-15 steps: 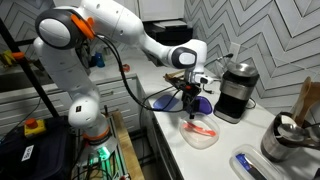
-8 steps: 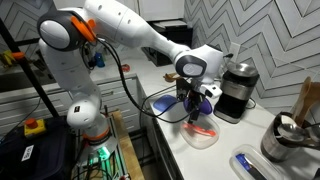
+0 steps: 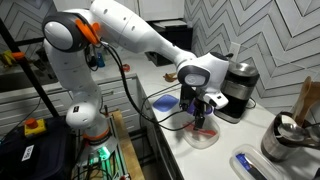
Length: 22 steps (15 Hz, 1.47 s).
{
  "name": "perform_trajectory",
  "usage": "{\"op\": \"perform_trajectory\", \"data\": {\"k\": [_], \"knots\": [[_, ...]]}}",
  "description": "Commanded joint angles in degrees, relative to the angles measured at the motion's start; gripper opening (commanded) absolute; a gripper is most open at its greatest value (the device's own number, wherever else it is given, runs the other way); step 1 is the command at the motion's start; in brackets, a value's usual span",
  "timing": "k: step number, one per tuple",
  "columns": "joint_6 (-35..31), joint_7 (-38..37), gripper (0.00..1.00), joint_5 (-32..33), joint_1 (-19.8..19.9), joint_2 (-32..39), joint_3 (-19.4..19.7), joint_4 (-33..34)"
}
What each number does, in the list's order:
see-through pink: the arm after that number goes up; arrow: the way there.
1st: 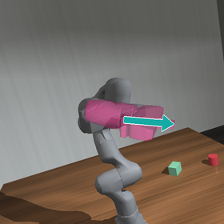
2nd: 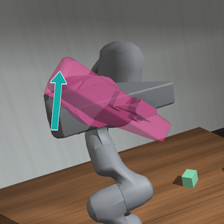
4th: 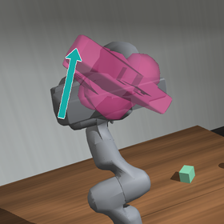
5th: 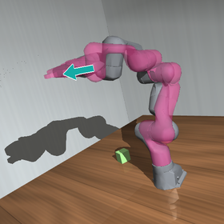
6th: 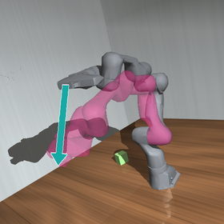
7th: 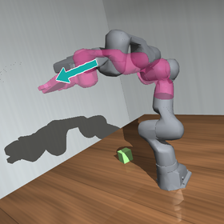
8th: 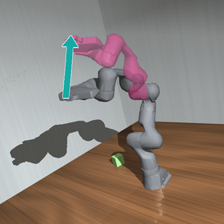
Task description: Pick up the purple lid and put it on the kitchen counter, pick up the toothbrushes from the lunch box and put them in the rectangular lunch box to the right
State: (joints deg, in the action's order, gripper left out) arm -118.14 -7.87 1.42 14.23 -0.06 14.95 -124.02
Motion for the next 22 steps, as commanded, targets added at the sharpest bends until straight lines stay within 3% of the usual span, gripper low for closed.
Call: {"op": "perform_trajectory", "data": {"k": [1, 5, 7, 8, 17, 18, 22], "knots": [[-3.28, 0.84, 1.0, -1.99, 0.49, 3.19, 0.2, 0.85], [-5.28, 0.81, 0.98, -2.39, 0.99, 5.3, 0.57, 0.74], [-5.43, 1.0, 0.73, -2.91, 1.24, 6.08, 0.65, 0.71], [-5.5, 1.04, 0.73, -3.13, 1.33, 6.42, 0.68, 0.69], [-4.67, 0.52, 0.03, -3.82, 1.45, 5.51, 0.86, 1.39], [-4.45, 0.28, 0.0, -3.5, 1.42, 5.11, 0.92, 1.48], [-3.81, 0.16, 0.04, -3.18, 1.37, 3.61, 1.09, 1.98]]}}
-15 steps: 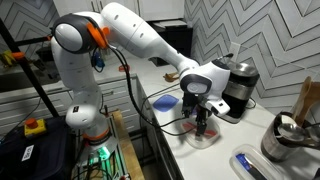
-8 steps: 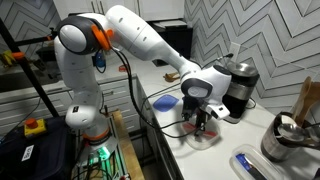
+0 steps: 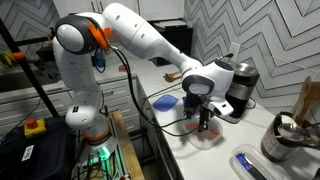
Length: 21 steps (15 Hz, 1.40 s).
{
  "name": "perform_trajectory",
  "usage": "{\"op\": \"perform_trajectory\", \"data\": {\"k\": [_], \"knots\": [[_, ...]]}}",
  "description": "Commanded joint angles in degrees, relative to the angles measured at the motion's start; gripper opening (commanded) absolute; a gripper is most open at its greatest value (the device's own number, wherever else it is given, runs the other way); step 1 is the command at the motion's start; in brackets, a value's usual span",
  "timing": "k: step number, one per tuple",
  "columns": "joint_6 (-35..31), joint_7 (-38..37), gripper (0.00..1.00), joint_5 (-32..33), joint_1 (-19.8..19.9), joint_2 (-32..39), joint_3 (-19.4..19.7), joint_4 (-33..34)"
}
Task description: Pick up the purple lid and put it on the kitchen counter, pick up the toothbrushes from the lunch box and put them in the rectangular lunch box to the right
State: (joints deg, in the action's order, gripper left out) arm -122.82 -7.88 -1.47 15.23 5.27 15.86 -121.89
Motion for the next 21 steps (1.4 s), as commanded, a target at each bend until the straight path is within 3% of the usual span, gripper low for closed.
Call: {"op": "perform_trajectory", "data": {"k": [1, 12, 21], "knots": [[1.08, 0.03, 0.04, -0.12, 0.3, -2.13, 0.16, -0.06], [6.51, -4.39, 0.04, 5.26, 0.06, -8.65, -0.51, 0.8], [-2.2, -20.98, 0.04, 3.81, 4.64, -6.21, 3.39, 4.43]]}}
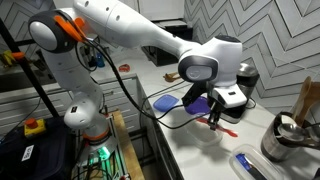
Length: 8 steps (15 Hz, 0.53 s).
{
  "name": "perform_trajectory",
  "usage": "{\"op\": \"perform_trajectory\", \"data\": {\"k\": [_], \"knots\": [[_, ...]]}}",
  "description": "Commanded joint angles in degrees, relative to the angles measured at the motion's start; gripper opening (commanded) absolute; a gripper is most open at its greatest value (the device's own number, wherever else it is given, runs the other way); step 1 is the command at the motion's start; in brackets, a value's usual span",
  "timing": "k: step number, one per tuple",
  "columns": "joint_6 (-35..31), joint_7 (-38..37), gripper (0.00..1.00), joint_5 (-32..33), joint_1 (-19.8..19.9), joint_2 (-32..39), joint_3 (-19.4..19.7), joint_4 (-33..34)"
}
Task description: Pick up the purple lid and put it on the kitchen counter, pick up the toothbrushes from the lunch box and put them in the rectangular lunch box to the right
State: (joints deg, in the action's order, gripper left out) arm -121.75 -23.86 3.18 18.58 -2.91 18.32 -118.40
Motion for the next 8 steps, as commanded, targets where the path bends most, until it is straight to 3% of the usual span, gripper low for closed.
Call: {"op": "perform_trajectory", "data": {"k": [1, 8], "knots": [[-5.73, -7.39, 0.04, 0.27, 1.9, 2.31, 1.42, 0.91], [-20.09, -11.13, 0.04, -4.04, 4.11, 7.49, 4.62, 2.52]]}}
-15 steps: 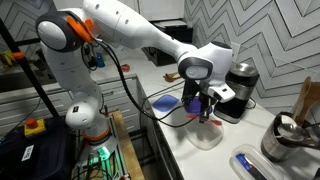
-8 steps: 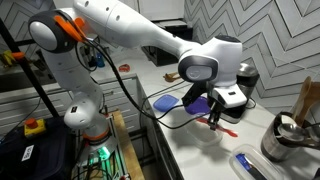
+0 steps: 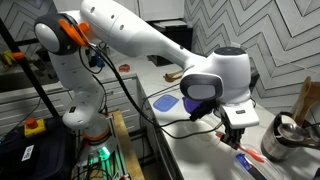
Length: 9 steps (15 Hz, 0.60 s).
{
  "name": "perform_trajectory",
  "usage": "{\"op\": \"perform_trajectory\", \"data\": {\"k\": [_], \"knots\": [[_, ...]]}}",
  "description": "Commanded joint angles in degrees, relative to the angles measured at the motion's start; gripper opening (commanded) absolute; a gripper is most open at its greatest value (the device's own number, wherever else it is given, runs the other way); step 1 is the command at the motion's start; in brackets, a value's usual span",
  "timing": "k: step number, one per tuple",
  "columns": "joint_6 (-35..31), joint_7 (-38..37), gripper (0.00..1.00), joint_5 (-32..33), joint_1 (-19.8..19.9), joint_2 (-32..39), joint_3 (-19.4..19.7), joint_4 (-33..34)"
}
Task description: Pick up the purple lid and put it on the kitchen counter, pick up the toothbrushes from the lunch box and put them in the rectangular lunch box to the right
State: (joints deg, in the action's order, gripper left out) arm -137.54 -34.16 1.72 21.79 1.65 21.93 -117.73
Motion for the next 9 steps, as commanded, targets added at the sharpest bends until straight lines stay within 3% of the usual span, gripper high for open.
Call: {"op": "perform_trajectory", "data": {"k": [1, 2, 6, 7, 9], "knots": [[-5.64, -0.27, 0.04, -3.59, 0.97, 3.87, 1.17, 2.44], [-3.37, -0.02, 0.16, -1.55, 0.34, 1.67, 1.0, 0.94], [-4.84, 0.03, 0.16, -2.63, 0.41, 3.43, 1.44, 2.25], [-4.84, 0.03, 0.04, -2.66, 0.41, 3.5, 1.44, 2.38], [-4.71, -0.58, 0.04, -5.35, 0.98, 6.38, 1.57, 5.21]]}}
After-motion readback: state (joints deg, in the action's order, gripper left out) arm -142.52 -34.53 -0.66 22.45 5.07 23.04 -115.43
